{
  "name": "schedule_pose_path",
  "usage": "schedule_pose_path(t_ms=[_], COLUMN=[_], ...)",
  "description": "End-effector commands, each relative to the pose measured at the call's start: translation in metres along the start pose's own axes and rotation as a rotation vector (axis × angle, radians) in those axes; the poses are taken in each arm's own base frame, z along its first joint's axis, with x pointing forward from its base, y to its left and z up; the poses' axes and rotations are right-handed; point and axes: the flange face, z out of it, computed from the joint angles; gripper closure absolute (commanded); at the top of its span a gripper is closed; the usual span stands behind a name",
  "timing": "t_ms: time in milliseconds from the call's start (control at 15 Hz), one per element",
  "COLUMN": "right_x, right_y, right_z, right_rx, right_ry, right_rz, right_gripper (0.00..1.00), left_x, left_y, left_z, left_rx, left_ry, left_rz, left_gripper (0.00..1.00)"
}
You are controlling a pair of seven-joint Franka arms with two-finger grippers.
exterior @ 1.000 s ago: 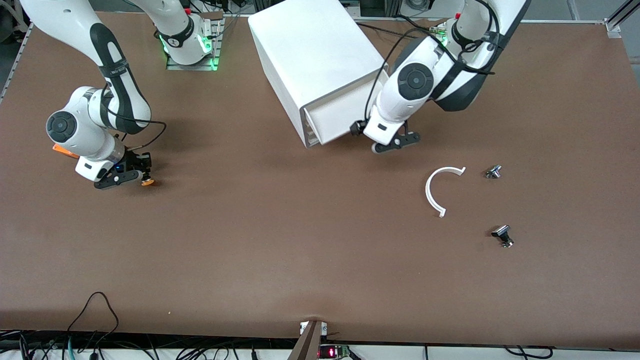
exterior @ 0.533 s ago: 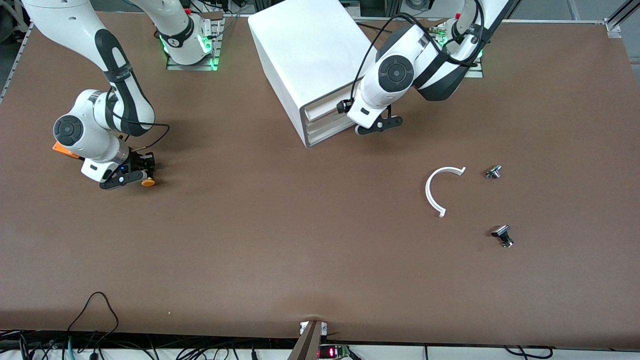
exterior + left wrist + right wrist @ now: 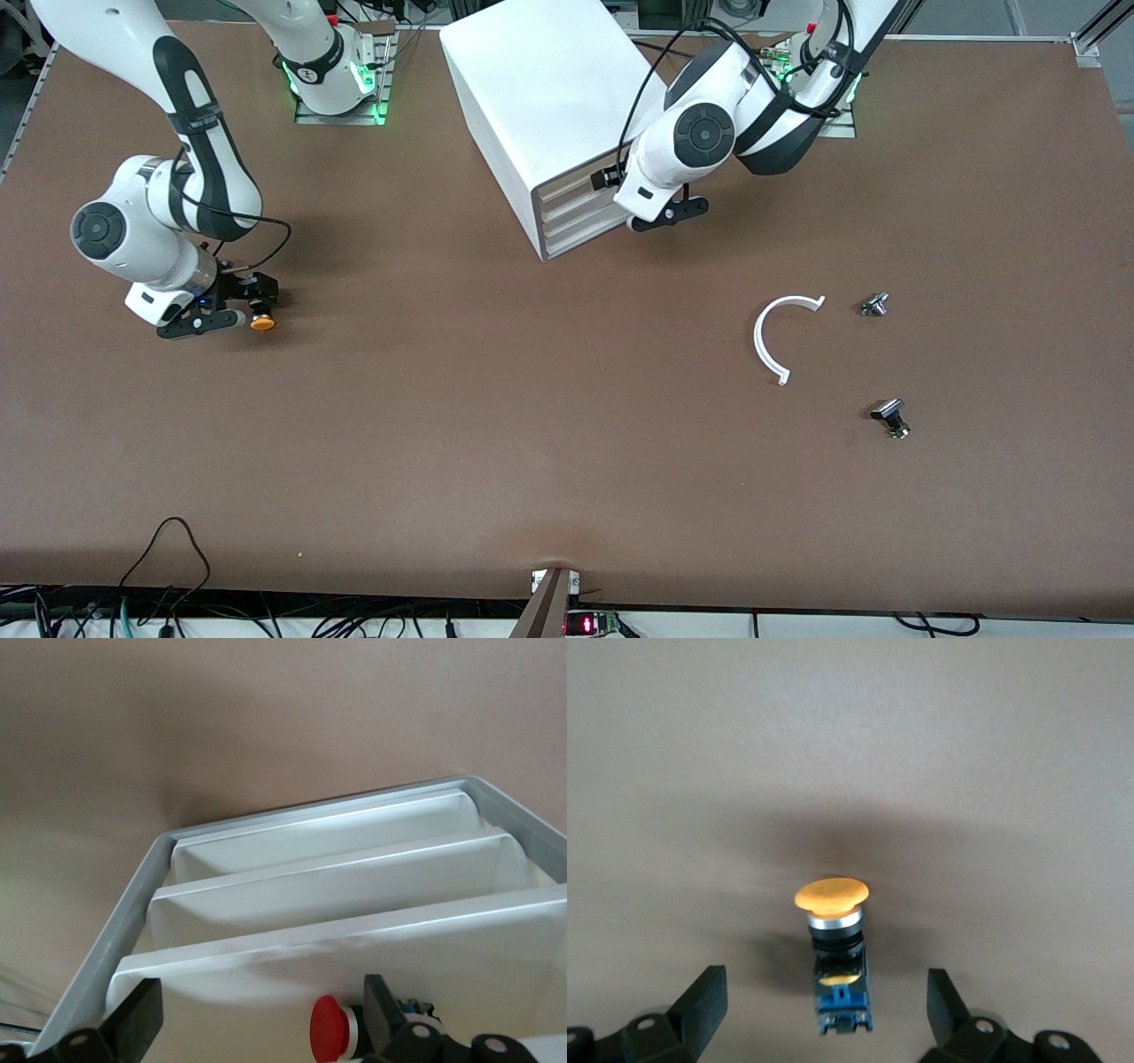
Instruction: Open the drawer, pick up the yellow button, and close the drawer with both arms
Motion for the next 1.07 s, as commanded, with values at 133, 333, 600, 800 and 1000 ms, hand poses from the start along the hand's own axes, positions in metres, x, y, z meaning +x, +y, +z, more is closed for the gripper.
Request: schedule_pose_path(t_ms=[133,333,600,800,1000], right_x=[0.035,0.052,0.059,0.062,0.058], right_y=[0.002,0.002,-0.009,-0.024,-0.033], right_z=[-0.083,-0.137,-0.195,-0.235,-0.267], right_rx=[0.046,0.058,0.070,0.072,0.088], right_ry=[-0.034,-0.046,-0.037,-0.027,-0.054], right_rz=[0.000,-0.010,-0.025,0.028,0.024], right_gripper=[0.00,0.00,0.00,0.00,0.00], left_x=[0.099,0.140,0.168,0.155,0.115], left_y=[-0.072,-0.117,-0.183,-0.222,-0.253], left_z=[-0.057,-0.113,-0.203,-0.258,-0.296], left_rx=[-0.110,-0.166,-0.049,0.047,0.095], left_ry=[0.057,0.143,0.293,0.396,0.432], left_rz=[0.035,0.077,0.253,0.337,0.387], left_gripper=[0.00,0.00,0.00,0.00,0.00])
